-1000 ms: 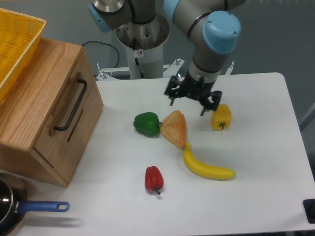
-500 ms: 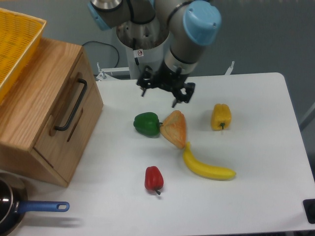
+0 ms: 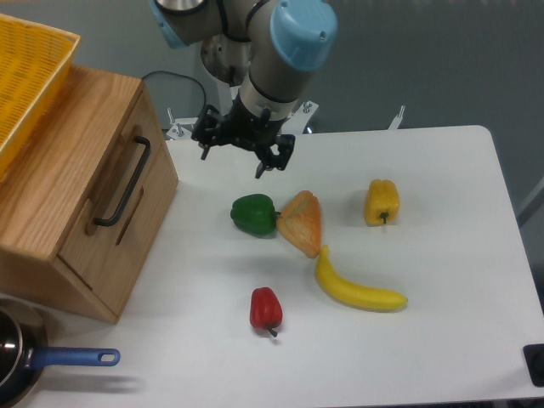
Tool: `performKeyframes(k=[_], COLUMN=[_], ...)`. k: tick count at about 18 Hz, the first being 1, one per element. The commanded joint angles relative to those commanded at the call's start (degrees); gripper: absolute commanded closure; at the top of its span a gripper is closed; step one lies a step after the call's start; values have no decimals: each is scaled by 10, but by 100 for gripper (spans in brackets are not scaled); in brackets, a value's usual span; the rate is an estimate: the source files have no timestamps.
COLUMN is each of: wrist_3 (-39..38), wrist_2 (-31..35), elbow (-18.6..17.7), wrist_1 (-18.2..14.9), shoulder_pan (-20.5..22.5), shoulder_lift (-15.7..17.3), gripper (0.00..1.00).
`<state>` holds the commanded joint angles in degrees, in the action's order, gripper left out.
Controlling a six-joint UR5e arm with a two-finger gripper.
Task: Slide the top drawer open
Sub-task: 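Lower the open gripper toward the black drawer handle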
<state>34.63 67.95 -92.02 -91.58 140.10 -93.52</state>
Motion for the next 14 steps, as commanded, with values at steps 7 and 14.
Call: performKeyframes(k=[7, 14], wrist_3=[-53, -67], wrist_2=[-18, -44], elbow=[-3, -2], wrist_1=[-2, 2], shoulder_pan=[-41, -55], shoulder_lift=[-3, -17], gripper=[0, 0])
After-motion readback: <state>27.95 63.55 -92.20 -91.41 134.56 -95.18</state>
